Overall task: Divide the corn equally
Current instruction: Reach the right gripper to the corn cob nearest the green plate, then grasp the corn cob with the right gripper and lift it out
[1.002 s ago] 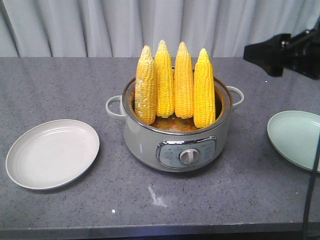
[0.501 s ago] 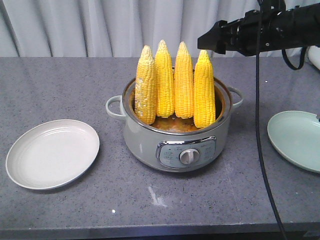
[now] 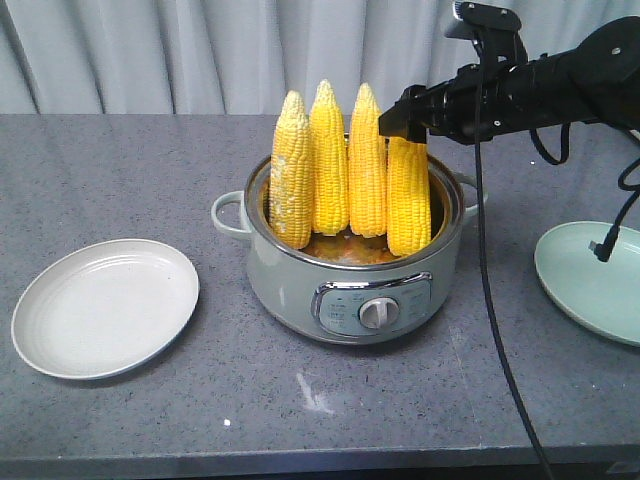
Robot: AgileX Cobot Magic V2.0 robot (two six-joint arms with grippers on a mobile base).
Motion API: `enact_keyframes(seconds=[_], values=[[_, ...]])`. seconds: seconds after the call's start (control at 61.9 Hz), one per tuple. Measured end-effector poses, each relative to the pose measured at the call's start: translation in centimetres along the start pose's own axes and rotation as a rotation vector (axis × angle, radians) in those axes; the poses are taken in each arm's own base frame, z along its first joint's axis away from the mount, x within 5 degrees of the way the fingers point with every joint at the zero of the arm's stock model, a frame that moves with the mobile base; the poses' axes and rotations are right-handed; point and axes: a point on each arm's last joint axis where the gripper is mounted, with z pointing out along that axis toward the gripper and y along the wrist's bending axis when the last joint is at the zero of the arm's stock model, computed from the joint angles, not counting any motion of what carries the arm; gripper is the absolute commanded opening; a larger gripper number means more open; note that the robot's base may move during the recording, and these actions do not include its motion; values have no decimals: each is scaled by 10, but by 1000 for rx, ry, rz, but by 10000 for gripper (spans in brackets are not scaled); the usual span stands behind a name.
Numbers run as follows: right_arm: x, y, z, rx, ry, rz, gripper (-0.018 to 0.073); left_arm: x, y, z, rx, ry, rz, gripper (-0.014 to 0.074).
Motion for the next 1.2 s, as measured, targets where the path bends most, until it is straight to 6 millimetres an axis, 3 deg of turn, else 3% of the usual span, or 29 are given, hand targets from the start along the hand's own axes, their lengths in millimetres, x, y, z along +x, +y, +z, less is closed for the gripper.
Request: enact_keyframes(seconds=[0.21, 0.598, 0.84, 1.034, 1.196], values=[[2, -2, 3, 3, 9, 0, 464, 0, 0, 0, 0, 2, 0, 513], [10, -7, 15, -4, 58, 2, 109, 1, 0, 0, 1, 14, 0, 513], [-9, -1, 5, -17, 25, -43, 50, 2, 0, 0, 2, 20, 0, 513], [-39, 15, -31, -14, -78, -107, 52, 2, 0, 0, 1, 20, 0, 513], [-63, 22, -103, 36, -218, -123, 52, 2, 0, 0, 1, 20, 0, 513]])
